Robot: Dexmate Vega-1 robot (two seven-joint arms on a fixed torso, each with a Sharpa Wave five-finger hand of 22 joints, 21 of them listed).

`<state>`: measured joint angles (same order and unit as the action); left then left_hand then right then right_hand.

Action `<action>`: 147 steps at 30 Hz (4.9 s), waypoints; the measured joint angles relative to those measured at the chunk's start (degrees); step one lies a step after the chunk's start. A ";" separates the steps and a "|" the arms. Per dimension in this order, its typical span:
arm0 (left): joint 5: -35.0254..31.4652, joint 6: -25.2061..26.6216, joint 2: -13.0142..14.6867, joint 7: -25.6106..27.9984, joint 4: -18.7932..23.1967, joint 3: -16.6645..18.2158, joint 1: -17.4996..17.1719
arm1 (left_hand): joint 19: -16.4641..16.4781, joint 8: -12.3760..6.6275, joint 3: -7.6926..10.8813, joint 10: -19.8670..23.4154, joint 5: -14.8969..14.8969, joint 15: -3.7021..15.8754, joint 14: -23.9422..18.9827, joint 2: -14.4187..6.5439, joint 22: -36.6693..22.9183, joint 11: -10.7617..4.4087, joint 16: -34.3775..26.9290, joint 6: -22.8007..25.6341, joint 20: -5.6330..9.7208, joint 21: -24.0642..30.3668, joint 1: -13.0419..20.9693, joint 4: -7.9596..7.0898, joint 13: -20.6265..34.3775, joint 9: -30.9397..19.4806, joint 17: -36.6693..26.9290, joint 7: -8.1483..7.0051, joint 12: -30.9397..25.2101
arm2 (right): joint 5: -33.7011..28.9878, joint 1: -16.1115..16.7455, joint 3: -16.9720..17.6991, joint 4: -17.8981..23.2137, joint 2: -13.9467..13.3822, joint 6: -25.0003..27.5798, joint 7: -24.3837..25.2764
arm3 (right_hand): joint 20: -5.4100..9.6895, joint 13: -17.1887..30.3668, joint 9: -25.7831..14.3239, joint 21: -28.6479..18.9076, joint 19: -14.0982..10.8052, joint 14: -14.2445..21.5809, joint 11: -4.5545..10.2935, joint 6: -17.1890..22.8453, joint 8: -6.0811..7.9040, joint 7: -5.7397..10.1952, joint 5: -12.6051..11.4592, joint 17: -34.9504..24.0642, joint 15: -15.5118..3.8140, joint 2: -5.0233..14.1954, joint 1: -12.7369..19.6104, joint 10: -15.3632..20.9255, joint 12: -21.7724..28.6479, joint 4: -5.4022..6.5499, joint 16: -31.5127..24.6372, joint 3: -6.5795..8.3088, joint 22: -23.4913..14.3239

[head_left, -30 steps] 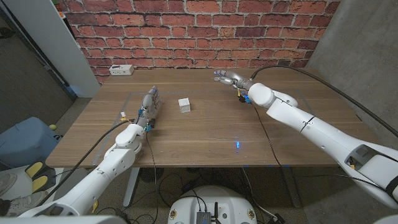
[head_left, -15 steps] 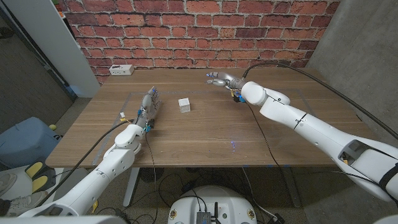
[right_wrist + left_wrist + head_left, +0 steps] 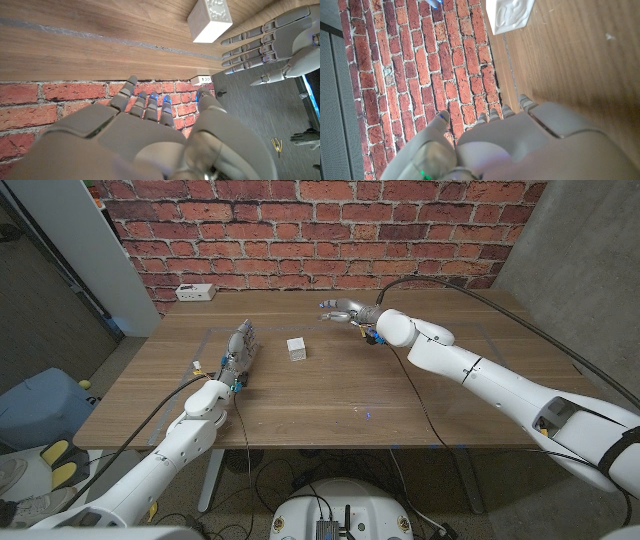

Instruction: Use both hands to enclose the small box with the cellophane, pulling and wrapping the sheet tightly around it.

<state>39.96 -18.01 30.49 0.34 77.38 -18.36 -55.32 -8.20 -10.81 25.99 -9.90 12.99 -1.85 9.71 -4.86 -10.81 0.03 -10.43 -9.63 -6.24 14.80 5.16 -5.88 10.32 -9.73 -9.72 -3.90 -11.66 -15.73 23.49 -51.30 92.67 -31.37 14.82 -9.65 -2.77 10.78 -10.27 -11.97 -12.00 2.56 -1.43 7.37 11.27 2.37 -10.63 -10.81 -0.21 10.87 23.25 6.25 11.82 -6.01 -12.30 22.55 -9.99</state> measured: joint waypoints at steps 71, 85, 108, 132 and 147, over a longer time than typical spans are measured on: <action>1.03 -0.16 -0.83 -0.92 -2.52 0.17 0.67 | 0.21 0.23 -0.10 0.01 0.00 -0.20 0.21 0.00 0.01 -0.01 0.00 -0.01 0.22 -0.62 0.00 0.11 0.00 -0.28 0.00 0.02 0.00 | -14.79 -12.52 -14.04 -17.65 13.11 -6.83 -13.52 | -0.76 0.00 -0.27 0.30 -1.15 -1.24 3.98 -6.67 -0.87 0.08 0.26 0.42 -1.44 -3.25 8.82 -7.29 -1.40 -3.63 0.90 2.68 0.12; 1.25 -0.11 -1.05 -0.90 -3.56 0.27 1.20 | 0.21 0.23 -0.30 0.01 0.00 -0.20 0.21 0.00 0.01 -0.01 0.00 -0.01 0.22 -0.61 0.00 0.27 0.00 -0.28 0.00 0.02 0.00 | -15.07 -15.63 -16.63 -26.01 17.37 -9.43 -13.83 | -0.84 0.00 -0.26 0.30 -1.65 -0.34 3.53 -6.67 -0.60 0.08 0.26 0.41 -1.50 -3.54 10.32 -6.83 -1.00 -3.87 0.89 2.92 0.12; 1.32 0.63 -1.29 -1.36 -4.74 0.08 2.39 | 0.21 0.23 -0.59 0.01 0.00 -0.20 0.21 0.00 0.00 -0.01 0.00 -0.23 0.22 -0.83 0.00 0.11 0.00 -0.27 0.00 0.23 0.00 | -18.40 -15.72 -18.64 -27.54 17.52 -11.47 -6.60 | 4.25 3.80 -1.04 -6.13 -21.83 41.74 1.76 28.51 10.46 -7.41 0.28 -14.90 -3.69 -4.07 26.87 37.60 15.46 -3.51 -23.56 1.02 -1.09; 1.06 1.01 -0.79 -1.53 -3.08 -0.24 2.05 | 0.20 0.23 -0.58 0.01 0.00 -0.20 0.21 0.00 0.01 -0.01 0.00 -0.22 0.22 -1.06 0.00 0.11 0.00 -0.27 0.00 0.23 0.00 | -21.65 -10.86 -13.89 -19.19 12.50 -7.74 2.62 | 4.71 5.07 -1.05 -6.89 -22.51 43.43 2.02 31.55 10.85 -7.60 0.51 -16.98 -3.89 -4.83 27.63 40.55 17.03 -3.48 -24.74 1.05 -1.35; 0.73 1.34 -0.36 -1.08 -1.65 -0.35 1.58 | 0.20 0.23 -0.58 0.01 0.00 -0.20 0.21 0.00 0.01 -0.01 0.00 -0.22 0.22 -1.06 0.00 0.11 0.00 -0.27 0.00 0.23 0.00 | -22.75 -6.91 -8.55 -12.39 8.81 -1.57 8.15 | 4.71 5.34 -1.04 -7.11 -22.50 43.85 2.04 31.56 10.76 -7.59 0.72 -16.96 -4.11 -4.83 27.63 40.56 17.26 -3.45 -24.29 1.07 -1.35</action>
<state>40.70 -16.66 30.13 -0.73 75.73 -18.71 -53.74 -8.00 -10.58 25.41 -9.89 12.99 -2.05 9.92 -4.86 -10.79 0.01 -10.43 -9.85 -6.03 13.74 5.16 -5.77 10.31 -10.00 -9.72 -3.67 -11.66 -38.48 16.58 -59.85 80.28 -22.57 13.25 -1.50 1.94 16.12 -11.31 -19.08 -34.50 46.41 0.62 38.92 22.03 -5.22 -9.91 -27.77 -4.32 6.05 50.88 46.81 29.08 -9.46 -36.59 23.63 -11.34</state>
